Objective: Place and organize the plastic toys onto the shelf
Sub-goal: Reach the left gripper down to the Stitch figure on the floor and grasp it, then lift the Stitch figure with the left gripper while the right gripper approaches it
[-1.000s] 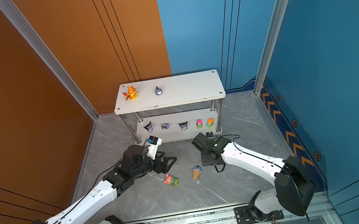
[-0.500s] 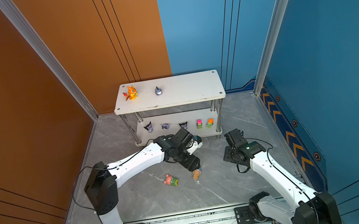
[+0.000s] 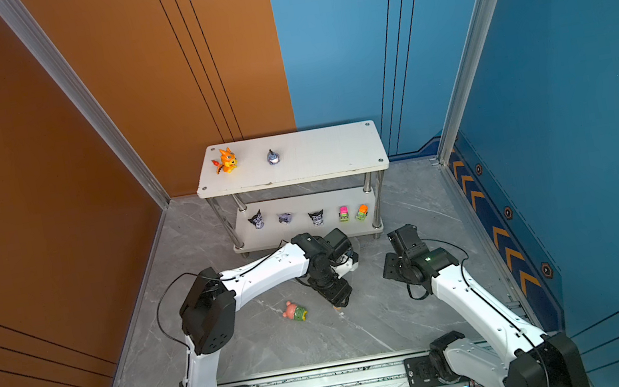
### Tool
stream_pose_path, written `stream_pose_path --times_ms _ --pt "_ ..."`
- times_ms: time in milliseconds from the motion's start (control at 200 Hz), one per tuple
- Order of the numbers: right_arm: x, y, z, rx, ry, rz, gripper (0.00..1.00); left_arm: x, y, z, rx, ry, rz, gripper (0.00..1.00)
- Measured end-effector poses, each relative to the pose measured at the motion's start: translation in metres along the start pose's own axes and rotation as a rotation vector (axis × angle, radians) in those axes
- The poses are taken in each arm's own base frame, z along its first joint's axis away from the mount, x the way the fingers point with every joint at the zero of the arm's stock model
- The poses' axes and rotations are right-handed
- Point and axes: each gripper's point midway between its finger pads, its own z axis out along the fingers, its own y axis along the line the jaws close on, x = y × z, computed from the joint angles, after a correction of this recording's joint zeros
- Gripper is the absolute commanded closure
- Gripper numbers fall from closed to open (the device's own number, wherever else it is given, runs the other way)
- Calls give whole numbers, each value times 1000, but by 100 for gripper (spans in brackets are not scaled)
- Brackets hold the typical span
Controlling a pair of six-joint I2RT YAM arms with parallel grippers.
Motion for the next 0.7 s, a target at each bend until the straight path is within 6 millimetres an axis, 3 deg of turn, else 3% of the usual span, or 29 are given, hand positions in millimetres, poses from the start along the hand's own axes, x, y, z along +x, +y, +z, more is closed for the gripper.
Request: stream_pose_path --times_ms 205,370,511,701 --pt "3 0 4 -5 13 -4 42 -12 2 9 -3 6 1 33" --pt "3 2 4 -16 13 -4 42 -10 8 23 -15 38 -8 38" --pt "3 3 4 -17 13 -7 42 -6 13 35 -30 67 -15 44" --pt "2 4 4 -21 7 -7 42 -6 15 36 -42 68 -11 55"
